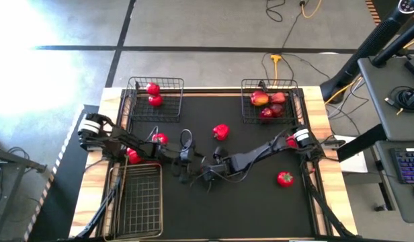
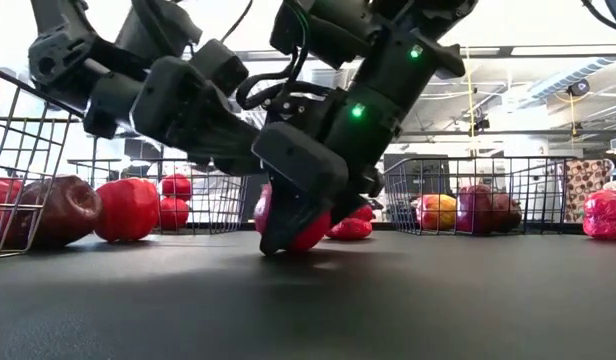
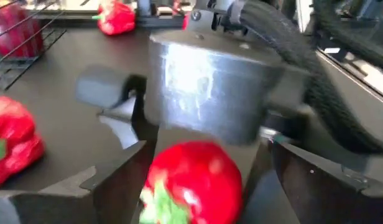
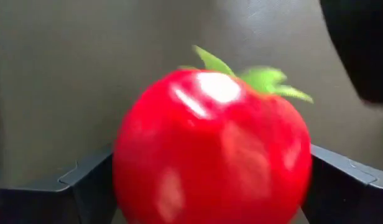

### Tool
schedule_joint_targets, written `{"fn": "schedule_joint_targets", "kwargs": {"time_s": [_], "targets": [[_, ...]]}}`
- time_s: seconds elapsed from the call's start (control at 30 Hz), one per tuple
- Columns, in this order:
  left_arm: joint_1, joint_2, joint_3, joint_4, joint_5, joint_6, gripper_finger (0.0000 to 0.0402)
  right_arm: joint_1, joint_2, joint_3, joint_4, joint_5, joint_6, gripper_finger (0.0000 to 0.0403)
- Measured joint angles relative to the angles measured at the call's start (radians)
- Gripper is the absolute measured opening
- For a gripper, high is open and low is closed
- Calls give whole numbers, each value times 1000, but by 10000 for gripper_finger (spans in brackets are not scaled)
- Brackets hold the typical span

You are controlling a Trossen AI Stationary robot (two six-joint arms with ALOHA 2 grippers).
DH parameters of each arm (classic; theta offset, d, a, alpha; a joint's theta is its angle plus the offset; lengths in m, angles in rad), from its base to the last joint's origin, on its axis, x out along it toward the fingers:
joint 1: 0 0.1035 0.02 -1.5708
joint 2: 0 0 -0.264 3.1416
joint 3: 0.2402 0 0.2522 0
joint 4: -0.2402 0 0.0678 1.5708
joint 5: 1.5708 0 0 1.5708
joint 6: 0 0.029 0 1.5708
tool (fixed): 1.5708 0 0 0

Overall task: Sort produce into baskets
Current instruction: Put the tomato into the left black wire basket

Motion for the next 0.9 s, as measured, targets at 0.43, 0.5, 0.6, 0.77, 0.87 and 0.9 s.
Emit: {"fn": "schedule_joint_targets", "kwargs": {"time_s": [0.43,0.5,0.6,0.77,0.87,0.9], "targets": [[3,179,92,-2,-17,32,325,28,-2,-7,-10,-23,18,382],[3,182,90,4,-30,28,321,33,-2,-7,-12,-23,18,382],[3,186,89,5,-30,22,306,40,-2,-7,-14,-18,18,383],[3,189,90,-2,-30,29,261,56,-12,-8,-28,-15,18,383],[3,188,91,-9,-31,36,257,74,-43,-10,-106,-33,52,383],[3,184,91,-14,-34,37,257,83,-58,-10,-141,-35,72,383]]}}
